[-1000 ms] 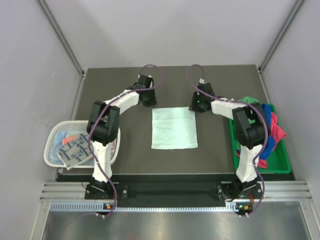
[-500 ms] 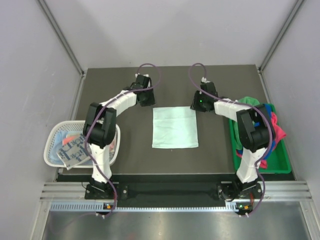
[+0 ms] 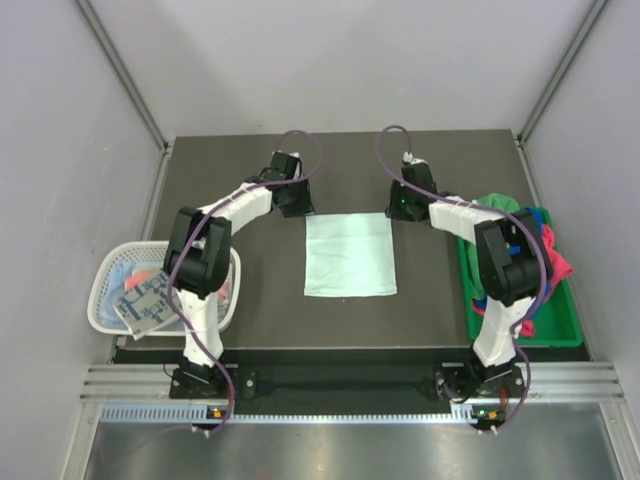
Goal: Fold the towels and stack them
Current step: Fold the towel
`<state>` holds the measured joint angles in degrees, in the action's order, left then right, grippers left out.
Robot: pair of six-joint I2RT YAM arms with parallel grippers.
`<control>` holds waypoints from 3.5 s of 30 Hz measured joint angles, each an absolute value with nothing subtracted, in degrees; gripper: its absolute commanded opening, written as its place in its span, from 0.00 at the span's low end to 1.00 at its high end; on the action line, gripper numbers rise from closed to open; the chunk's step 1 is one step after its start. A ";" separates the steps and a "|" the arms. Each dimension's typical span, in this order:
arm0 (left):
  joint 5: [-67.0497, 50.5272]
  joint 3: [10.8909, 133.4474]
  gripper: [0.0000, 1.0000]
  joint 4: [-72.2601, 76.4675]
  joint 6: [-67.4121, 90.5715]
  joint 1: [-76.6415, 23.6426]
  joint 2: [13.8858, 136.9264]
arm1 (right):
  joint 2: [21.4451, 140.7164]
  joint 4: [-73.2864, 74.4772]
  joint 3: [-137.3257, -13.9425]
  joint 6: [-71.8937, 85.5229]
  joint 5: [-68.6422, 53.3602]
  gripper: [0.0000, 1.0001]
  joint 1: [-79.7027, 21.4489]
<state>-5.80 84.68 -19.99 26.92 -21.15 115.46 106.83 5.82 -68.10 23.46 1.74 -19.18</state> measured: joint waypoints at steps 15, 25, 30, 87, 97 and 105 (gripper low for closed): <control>-6.52 85.34 0.33 -19.66 27.07 -21.17 119.81 | 114.08 7.60 -73.95 22.04 2.15 0.34 -19.27; -6.39 85.03 0.26 -18.20 27.14 -21.21 120.07 | 114.08 7.75 -74.00 22.06 2.11 0.31 -19.38; -6.55 82.48 0.22 -12.53 27.83 -21.37 119.72 | 114.26 7.64 -74.00 22.09 1.32 0.25 -19.38; -9.65 47.68 0.00 26.94 31.77 -21.47 97.60 | 89.25 -14.66 -45.65 25.74 -2.07 0.00 -19.33; -12.73 40.91 0.00 26.98 32.93 -21.50 92.47 | 82.30 -16.99 -35.31 29.04 -5.82 0.00 -20.01; -14.26 36.18 0.00 26.92 34.17 -21.54 88.73 | 75.68 -16.84 -29.91 30.61 -5.63 0.00 -22.87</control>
<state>-14.26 36.18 26.92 34.17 -21.54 88.73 75.68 -16.84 -29.91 30.61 -5.63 -22.87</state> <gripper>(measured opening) 0.012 0.019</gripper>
